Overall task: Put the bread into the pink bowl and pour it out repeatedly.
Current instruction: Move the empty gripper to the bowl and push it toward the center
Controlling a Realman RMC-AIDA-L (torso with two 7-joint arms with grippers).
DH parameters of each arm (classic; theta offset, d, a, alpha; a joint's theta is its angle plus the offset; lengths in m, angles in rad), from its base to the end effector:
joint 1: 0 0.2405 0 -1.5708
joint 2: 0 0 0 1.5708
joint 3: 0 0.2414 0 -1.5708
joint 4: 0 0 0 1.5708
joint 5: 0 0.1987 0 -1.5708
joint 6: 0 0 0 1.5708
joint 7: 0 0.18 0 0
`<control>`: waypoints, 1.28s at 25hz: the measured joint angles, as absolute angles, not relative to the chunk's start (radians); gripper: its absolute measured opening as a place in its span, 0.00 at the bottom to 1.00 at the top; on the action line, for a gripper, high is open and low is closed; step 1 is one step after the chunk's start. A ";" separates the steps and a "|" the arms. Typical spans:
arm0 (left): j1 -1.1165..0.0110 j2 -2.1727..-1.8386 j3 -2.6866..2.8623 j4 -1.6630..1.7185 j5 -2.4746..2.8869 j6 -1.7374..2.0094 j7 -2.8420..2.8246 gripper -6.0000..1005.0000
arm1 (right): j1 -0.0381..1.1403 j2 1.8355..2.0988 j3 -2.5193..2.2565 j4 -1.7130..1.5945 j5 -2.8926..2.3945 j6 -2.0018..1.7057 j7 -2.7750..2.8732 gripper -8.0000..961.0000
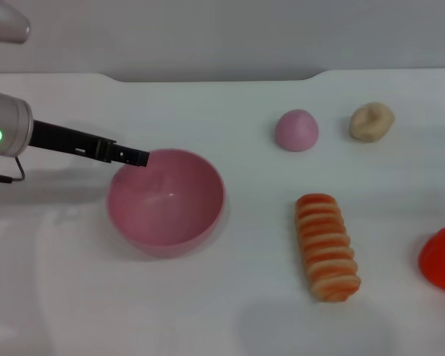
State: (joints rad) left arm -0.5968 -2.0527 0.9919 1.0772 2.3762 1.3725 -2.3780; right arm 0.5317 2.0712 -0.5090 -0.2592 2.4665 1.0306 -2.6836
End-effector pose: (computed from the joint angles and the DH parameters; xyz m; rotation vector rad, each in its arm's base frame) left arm -0.2255 0.3818 0.0053 -2.4372 -1.2201 -0.0646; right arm 0.3318 0.4009 0.1096 -1.2580 0.6177 0.7819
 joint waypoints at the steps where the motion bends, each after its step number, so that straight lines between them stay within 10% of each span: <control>1: -0.595 -2.053 0.996 1.071 2.376 1.363 -2.378 0.82 | 0.531 2.071 -0.509 -0.259 2.466 1.033 -2.683 0.73; 32: -0.565 -2.054 1.049 0.967 2.378 1.281 -2.378 0.81 | 0.513 2.071 -0.537 -0.258 2.467 1.038 -2.666 0.73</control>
